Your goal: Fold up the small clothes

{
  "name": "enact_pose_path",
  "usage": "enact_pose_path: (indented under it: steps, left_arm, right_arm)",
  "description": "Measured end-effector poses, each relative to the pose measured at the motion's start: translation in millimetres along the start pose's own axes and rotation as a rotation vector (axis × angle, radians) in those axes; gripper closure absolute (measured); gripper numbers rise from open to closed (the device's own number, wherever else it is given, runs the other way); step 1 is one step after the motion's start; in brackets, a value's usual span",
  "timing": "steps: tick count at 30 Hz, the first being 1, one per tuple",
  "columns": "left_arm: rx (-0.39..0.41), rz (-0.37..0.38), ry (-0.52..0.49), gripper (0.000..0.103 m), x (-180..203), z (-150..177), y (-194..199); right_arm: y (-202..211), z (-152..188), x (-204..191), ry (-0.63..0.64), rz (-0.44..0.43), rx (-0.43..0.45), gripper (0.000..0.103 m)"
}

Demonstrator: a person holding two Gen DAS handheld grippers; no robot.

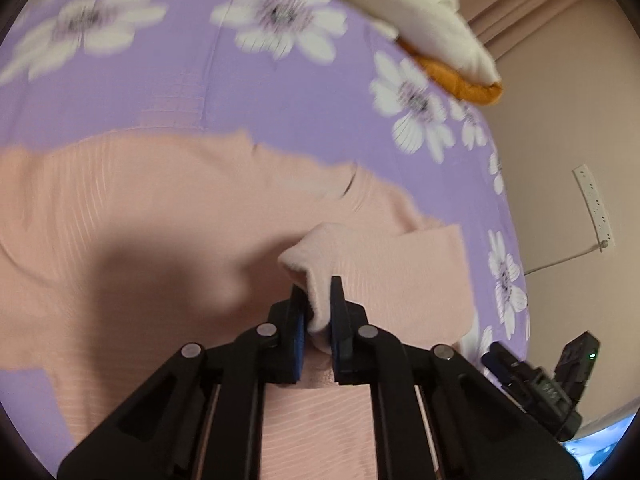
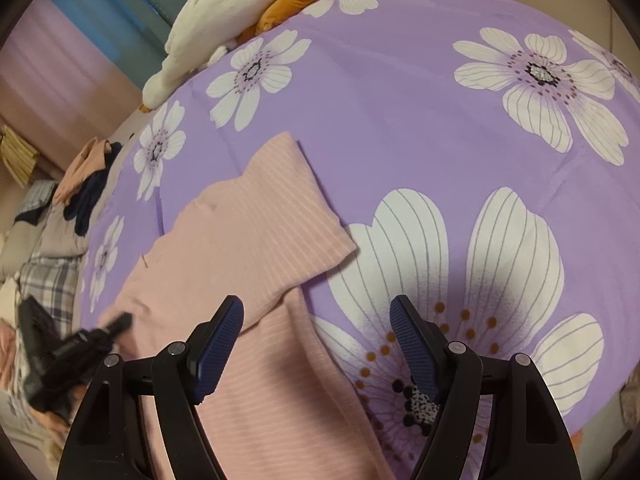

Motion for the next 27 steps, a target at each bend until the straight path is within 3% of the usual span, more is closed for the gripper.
enact_pose_path:
  steps: [6, 12, 22, 27]
  left_arm:
    - [0.131, -0.009, -0.052, 0.095, 8, -24, 53]
    - [0.170, -0.051, -0.012, 0.095, -12, -32, 74]
    - [0.120, -0.148, 0.060, 0.095, -62, -20, 70]
    - [0.085, -0.178, 0.086, 0.094, -81, -14, 58]
  right_arm:
    - [1, -2, -4, 0.006, -0.007, 0.004, 0.028]
    - [-5, -2, -12, 0.021, -0.015, -0.008, 0.028]
    - [-21, -4, -28, 0.052, -0.012, -0.044, 0.028]
    - [-33, -14, -39, 0.075, -0.016, -0.053, 0.046]
Point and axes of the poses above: each gripper's, at about its wrist camera, not at the fingertips, and y roughly against the way its jaws point, x to its right, z to its underside, the point moved 3 cm from there along -y, roughly the way its jaws point, and after that the axes turned 8 degrees about -x, right-handed, at the moved point
